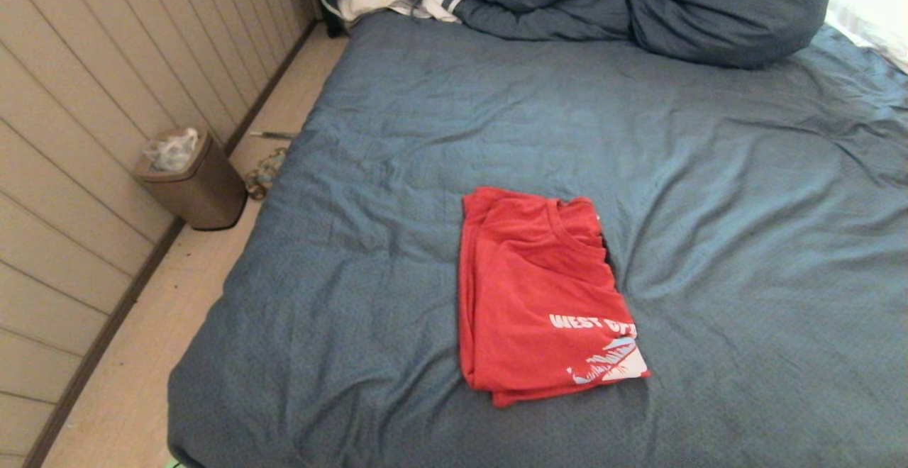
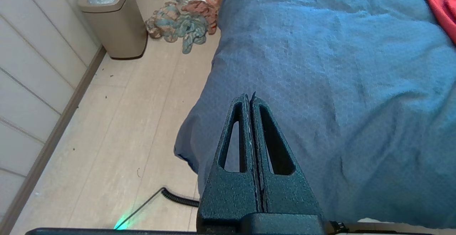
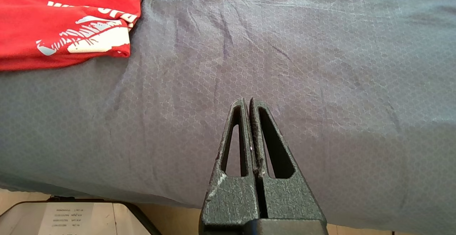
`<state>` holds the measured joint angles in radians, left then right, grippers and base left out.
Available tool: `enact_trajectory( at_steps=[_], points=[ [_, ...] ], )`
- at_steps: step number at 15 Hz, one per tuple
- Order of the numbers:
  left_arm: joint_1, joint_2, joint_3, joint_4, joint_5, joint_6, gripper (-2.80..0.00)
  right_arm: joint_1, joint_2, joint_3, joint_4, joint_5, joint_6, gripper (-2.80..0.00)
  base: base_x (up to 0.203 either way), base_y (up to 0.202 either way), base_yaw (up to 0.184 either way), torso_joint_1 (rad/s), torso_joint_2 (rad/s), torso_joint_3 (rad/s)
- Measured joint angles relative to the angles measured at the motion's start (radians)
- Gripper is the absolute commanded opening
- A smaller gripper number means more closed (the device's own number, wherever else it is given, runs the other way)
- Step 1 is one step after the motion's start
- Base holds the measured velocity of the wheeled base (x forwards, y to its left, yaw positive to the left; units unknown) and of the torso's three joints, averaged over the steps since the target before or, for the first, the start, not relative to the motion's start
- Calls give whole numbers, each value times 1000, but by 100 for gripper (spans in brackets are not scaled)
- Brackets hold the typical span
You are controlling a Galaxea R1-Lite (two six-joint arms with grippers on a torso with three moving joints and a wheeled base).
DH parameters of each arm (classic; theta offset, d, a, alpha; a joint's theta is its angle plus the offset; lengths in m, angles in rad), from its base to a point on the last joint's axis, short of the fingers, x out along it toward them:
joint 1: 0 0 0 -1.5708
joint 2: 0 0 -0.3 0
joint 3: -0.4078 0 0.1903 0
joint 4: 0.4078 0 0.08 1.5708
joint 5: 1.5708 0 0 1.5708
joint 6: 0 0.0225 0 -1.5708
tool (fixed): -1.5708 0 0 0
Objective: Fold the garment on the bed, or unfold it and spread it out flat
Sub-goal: Unford the red T-shirt
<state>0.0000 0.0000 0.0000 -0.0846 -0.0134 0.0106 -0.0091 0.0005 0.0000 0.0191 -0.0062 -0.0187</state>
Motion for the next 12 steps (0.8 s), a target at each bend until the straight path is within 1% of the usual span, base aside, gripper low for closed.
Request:
enact_trajectory(
  at_steps=[12],
  points=[
    [0,0,0,-2,1,-6,-280,0,1,0,0,0,-2,-280,0,0,0,0,0,0]
  ],
)
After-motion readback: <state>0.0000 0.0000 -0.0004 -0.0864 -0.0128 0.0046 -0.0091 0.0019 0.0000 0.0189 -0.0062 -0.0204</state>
